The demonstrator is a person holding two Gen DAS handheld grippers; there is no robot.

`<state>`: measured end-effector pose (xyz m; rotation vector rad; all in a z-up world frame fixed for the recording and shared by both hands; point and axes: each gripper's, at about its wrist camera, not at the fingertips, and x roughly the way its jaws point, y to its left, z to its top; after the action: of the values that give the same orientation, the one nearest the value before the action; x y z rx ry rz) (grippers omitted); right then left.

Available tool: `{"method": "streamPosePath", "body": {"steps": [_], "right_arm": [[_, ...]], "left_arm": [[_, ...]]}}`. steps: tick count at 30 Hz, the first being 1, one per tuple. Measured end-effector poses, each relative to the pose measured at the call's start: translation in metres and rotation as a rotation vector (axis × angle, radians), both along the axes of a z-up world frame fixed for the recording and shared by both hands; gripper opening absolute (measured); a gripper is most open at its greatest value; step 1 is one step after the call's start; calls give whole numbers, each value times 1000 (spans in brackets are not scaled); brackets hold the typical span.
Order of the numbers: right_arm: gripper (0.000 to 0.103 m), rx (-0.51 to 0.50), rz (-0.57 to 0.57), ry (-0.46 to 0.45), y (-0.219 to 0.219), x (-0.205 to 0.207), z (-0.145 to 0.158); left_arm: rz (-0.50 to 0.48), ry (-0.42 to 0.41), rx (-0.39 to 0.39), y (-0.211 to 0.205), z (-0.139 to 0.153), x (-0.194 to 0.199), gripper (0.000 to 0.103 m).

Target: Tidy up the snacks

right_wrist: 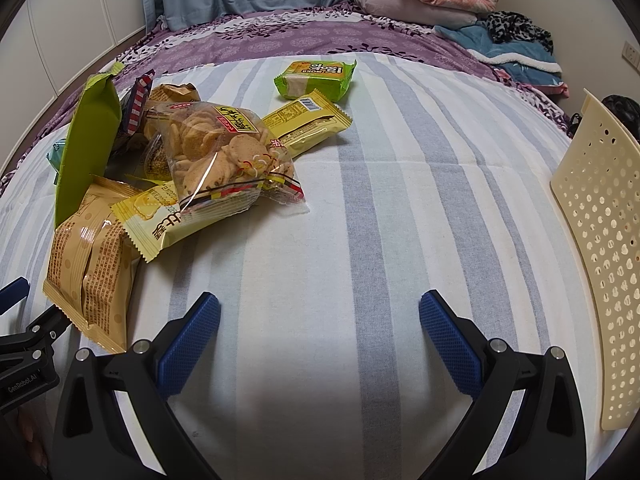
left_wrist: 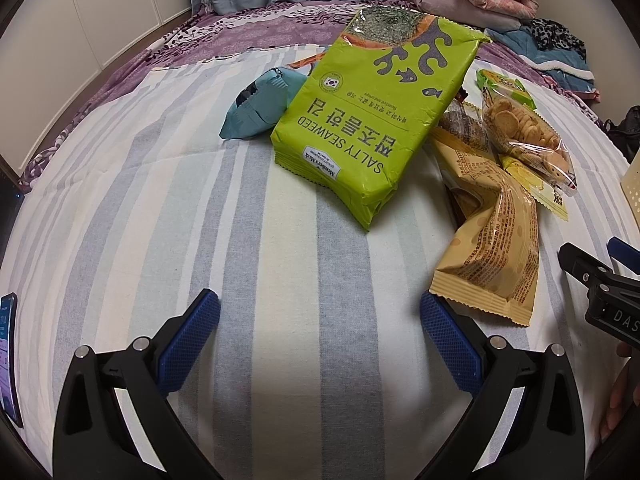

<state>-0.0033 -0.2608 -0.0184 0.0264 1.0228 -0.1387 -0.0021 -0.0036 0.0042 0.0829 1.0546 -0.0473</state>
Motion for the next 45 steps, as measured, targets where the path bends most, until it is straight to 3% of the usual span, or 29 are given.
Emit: {"method": "streamPosePath", "body": {"steps": [12, 16, 20, 33, 45], "right_arm": [[98, 29, 46, -11, -4, -5, 5], [98, 79, 53, -23, -9, -10, 9], [98, 66, 71, -61, -9, -11, 19], [98, 121, 73, -104, -20, -6, 32], [98, 153, 63, -125, -29, -1, 38]], "left_arm": [[9, -17, -35, 12, 14, 4, 101], [-1, -39, -37, 14, 23, 13, 101], [-16, -63, -51, 17, 33, 27, 101], [-158, -128, -94, 7, 57, 75, 101], [-295, -147, -104, -13, 51, 96, 101]]}}
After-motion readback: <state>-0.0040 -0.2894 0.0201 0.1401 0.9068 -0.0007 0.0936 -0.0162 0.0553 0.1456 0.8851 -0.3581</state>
